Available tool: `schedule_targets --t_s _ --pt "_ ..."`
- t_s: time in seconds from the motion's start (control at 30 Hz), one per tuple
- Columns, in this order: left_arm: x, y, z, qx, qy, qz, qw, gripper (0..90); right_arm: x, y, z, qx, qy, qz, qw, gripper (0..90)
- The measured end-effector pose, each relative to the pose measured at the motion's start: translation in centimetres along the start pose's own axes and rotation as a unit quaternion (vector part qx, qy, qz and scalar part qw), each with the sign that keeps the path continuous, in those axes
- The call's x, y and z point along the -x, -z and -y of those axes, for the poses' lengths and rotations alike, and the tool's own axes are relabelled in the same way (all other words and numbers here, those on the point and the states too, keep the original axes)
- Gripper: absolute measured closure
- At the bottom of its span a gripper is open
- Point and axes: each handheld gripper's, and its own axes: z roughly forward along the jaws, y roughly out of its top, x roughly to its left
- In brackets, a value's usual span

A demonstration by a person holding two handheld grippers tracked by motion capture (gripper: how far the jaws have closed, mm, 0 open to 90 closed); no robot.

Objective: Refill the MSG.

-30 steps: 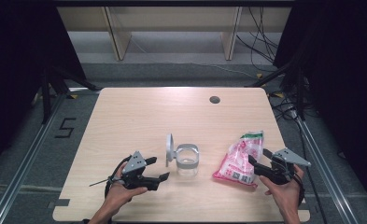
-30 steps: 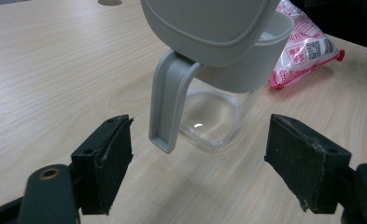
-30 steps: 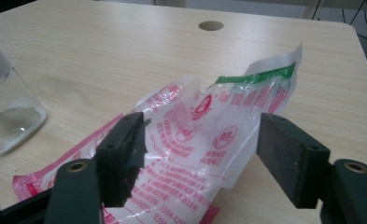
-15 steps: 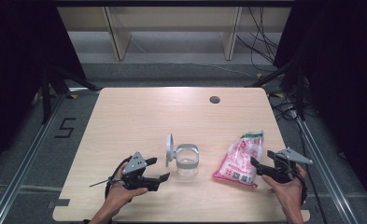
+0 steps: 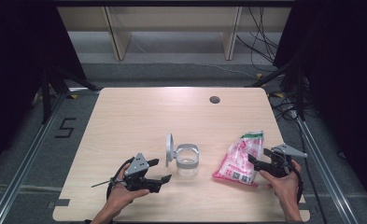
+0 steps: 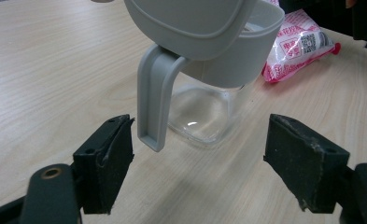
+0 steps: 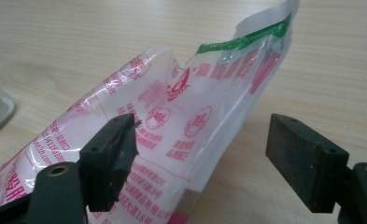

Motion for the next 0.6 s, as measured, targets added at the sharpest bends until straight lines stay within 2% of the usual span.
schedule_targets --t_s 0.03,0.1,0.13,0.17,0.2,0.23,0.27,0.4,0.43,0.47,0.5,0.53,0.57,0.6 --pt "0.0 0.0 0.0 -0.002 0.001 0.002 1.0 22.9 0.2 -0.3 -0.1 0.0 0.016 0.0 0.9999 25.9" --pt "-0.1 0.0 0.0 -0.004 0.0 0.001 1.0 23.0 0.1 -0.4 -0.3 -0.01 0.016 -0.002 0.9998 26.2" --pt "-0.1 0.0 0.0 -0.004 -0.002 0.001 1.0 23.0 -0.1 -0.6 -0.3 -0.009 0.008 -0.001 0.9999 26.7" --pt "-0.2 0.0 0.0 -0.004 -0.007 0.001 1.0 23.0 0.1 -0.7 -0.4 -0.011 0.024 0.003 0.9997 26.8" --pt "-0.3 0.0 0.0 -0.002 -0.013 0.002 0.9999 23.0 -0.3 -0.7 -0.4 -0.021 -0.005 -0.001 0.9998 27.0" --pt "-0.2 0.0 0.0 -0.004 -0.013 0.002 0.9999 23.1 0.1 -1.1 -0.4 -0.012 0.018 -0.003 0.9998 28.0" --pt "-0.2 0.0 0.0 -0.004 -0.013 0.002 0.9999 23.1 0.2 -1.3 -0.4 -0.01 0.02 -0.002 0.9997 28.2" --pt "-0.2 0.0 0.0 -0.002 -0.011 0.002 0.9999 23.2 0.3 -1.8 -0.5 -0.023 0.012 -0.002 0.9997 29.3" --pt "-0.2 0.0 0.0 -0.001 -0.012 0.001 0.9999 23.2 0.1 -1.8 -0.4 -0.024 -0.001 -0.007 0.9997 29.8" --pt "-0.3 0.0 0.0 -0.003 -0.012 0.002 0.9999 23.2 0.4 -2.0 -0.5 -0.03 0.009 -0.002 0.9995 30.3" --pt "-0.3 0.0 0.0 -0.002 -0.011 0.001 0.9999 23.2 0.1 -2.0 -0.4 -0.031 -0.011 -0.01 0.9994 30.6" --pt "-0.3 0.0 0.0 -0.002 -0.011 0.001 0.9999 23.3 0.1 -2.0 -0.4 -0.031 -0.011 -0.01 0.9994 30.6" --pt "-0.3 0.0 0.0 -0.003 -0.011 0.001 0.9999 23.3 0.5 -2.2 -0.5 -0.029 0.008 -0.007 0.9995 32.1" --pt "-0.3 0.0 0.0 -0.003 -0.013 0.002 0.9999 23.3 0.5 -2.3 -0.5 -0.03 0.008 -0.007 0.9995 33.2"
